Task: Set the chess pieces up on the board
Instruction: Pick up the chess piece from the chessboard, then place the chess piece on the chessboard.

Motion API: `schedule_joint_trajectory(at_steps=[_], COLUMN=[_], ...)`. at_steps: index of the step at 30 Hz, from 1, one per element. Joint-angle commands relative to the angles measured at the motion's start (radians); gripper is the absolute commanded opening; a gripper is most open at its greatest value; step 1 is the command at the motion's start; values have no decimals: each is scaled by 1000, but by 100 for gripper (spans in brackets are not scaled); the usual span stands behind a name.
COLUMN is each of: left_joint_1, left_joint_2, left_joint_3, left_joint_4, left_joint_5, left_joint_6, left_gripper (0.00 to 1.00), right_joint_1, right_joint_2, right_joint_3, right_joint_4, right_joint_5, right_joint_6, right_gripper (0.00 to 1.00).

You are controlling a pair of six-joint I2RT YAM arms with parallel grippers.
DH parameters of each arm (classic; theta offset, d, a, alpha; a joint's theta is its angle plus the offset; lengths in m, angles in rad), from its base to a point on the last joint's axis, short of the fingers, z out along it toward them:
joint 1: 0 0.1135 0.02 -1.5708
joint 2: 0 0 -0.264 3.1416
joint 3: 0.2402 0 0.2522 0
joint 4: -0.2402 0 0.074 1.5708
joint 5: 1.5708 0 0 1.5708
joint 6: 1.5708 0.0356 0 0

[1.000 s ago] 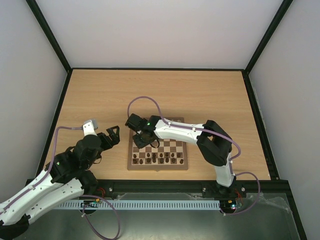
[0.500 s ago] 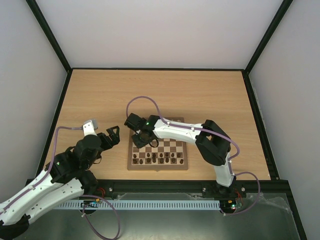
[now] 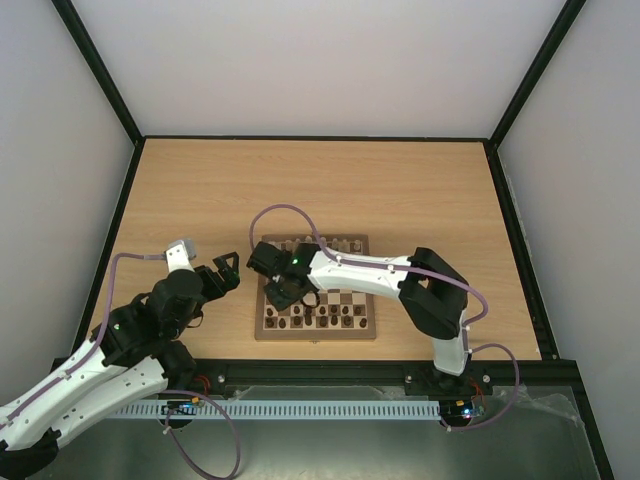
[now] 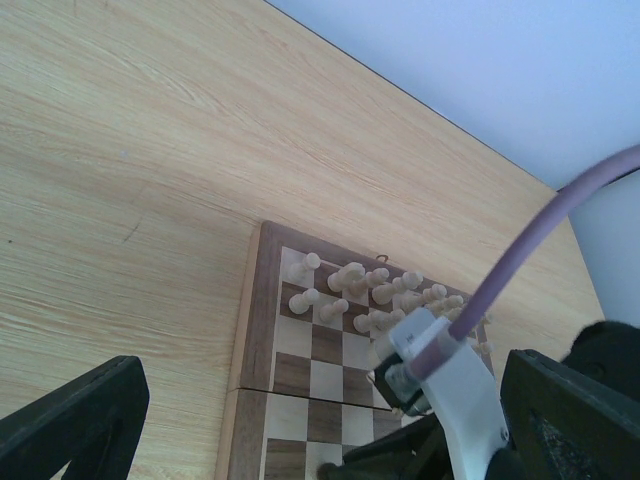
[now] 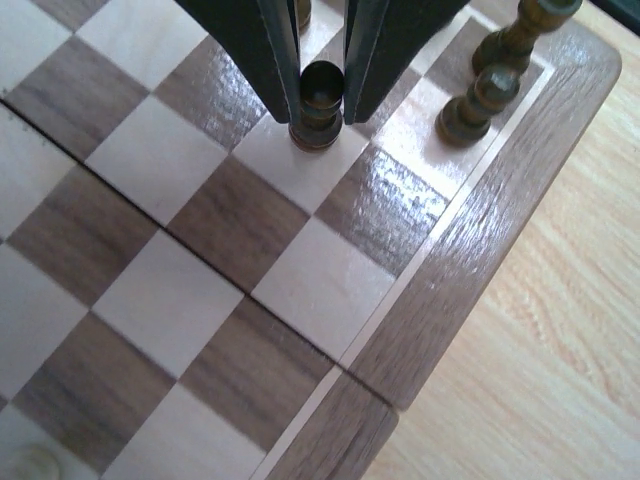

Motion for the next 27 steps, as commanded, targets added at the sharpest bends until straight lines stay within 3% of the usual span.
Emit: schedule_joint_trajectory(at_steps=[1, 27], left_joint_1=[4, 4], left_joint_2=[3, -5], left_joint_3=[-9, -12], left_joint_4=[-6, -5], left_joint_5=[-17, -11], left_joint_6=[-3, -3], left_gripper=[99, 100], right_joint_1=[26, 68], right_joint_2=[-60, -63], right_joint_3=[-37, -75], right_joint_4=[-70, -57], right_joint_5=[13, 3], right_joint_6=[31, 61], right_gripper=[13, 14])
